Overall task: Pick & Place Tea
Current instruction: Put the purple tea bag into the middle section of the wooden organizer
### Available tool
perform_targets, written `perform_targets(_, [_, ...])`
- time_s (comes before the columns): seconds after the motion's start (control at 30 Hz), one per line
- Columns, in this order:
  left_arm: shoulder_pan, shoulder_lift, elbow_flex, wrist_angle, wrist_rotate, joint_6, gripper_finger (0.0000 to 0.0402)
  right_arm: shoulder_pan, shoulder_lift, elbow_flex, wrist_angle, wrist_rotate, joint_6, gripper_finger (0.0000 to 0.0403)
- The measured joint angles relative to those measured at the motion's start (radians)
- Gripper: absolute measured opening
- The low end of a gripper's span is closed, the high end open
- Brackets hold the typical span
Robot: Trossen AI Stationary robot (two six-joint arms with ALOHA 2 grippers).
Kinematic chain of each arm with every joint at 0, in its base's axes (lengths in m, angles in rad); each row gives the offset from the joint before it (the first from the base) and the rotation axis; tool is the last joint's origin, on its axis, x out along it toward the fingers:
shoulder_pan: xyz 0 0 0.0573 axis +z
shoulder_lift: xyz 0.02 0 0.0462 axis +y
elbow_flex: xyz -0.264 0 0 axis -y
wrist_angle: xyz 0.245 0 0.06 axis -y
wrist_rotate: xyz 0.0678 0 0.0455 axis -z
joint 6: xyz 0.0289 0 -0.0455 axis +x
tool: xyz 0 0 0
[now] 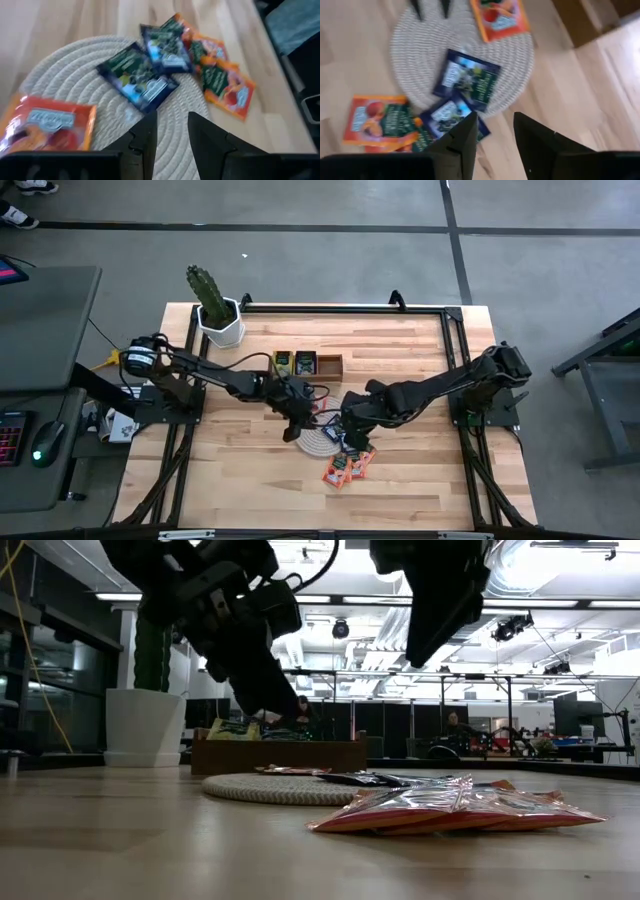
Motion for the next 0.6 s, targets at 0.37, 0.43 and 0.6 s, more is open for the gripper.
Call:
perform_targets(0.37, [0.014, 0.026, 0.000, 0.061, 0.015, 0.003, 0.0105, 0.043, 0.000, -0.213, 0.430, -0.004, 0.061, 0.0011])
perform_targets(0.43, [0.017, 0.026, 0.000, 0.064, 0.033, 0.011, 0.0105, 0.050, 0.000, -0.269, 0.519, 0.003, 0.092, 0.0009])
perform_targets(0.6, [0.020, 0.036, 0.000, 0.065, 0.070, 0.029, 0.0105, 0.053, 0.000, -0.410, 0.841, -0.004, 0.111, 0.0002])
